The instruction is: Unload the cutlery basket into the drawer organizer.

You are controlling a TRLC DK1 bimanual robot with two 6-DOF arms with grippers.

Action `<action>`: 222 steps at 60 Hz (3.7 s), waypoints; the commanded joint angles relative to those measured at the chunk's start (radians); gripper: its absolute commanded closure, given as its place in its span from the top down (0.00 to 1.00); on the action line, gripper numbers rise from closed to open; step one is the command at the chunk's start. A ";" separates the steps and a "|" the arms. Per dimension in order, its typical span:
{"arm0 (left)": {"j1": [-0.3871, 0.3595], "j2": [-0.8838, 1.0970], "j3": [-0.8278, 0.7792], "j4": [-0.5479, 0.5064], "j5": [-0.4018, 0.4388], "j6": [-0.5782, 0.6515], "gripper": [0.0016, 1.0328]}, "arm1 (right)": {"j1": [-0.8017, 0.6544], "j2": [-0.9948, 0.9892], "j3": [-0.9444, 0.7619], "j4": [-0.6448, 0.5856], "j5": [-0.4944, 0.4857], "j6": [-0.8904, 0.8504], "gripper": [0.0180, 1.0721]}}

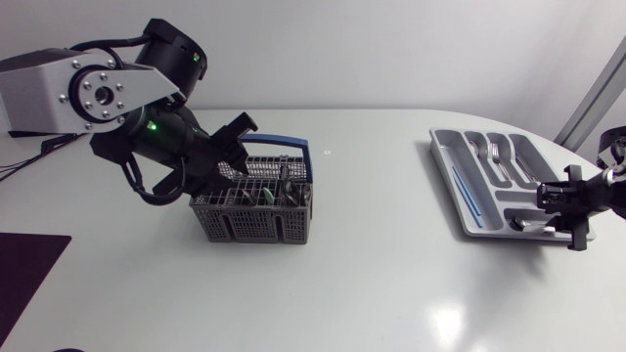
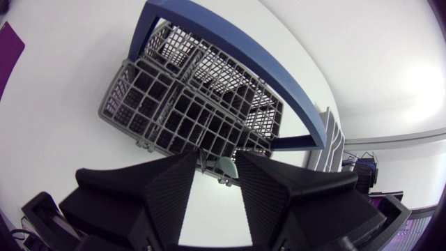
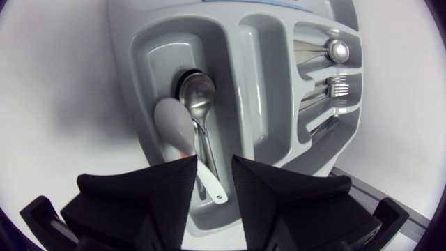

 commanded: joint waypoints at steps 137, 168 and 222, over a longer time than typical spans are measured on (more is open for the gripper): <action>0.001 -0.067 -0.078 0.028 0.044 0.053 0.34 | 1.170 -0.493 -0.271 -0.234 -0.151 1.050 0.86; 0.003 0.028 -0.015 -0.013 0.049 0.051 0.34 | 1.256 -0.421 -0.283 -0.153 -0.156 1.124 0.86; 0.007 0.114 0.002 0.024 0.087 0.074 0.31 | 1.313 -0.367 -0.262 -0.098 -0.174 1.168 0.86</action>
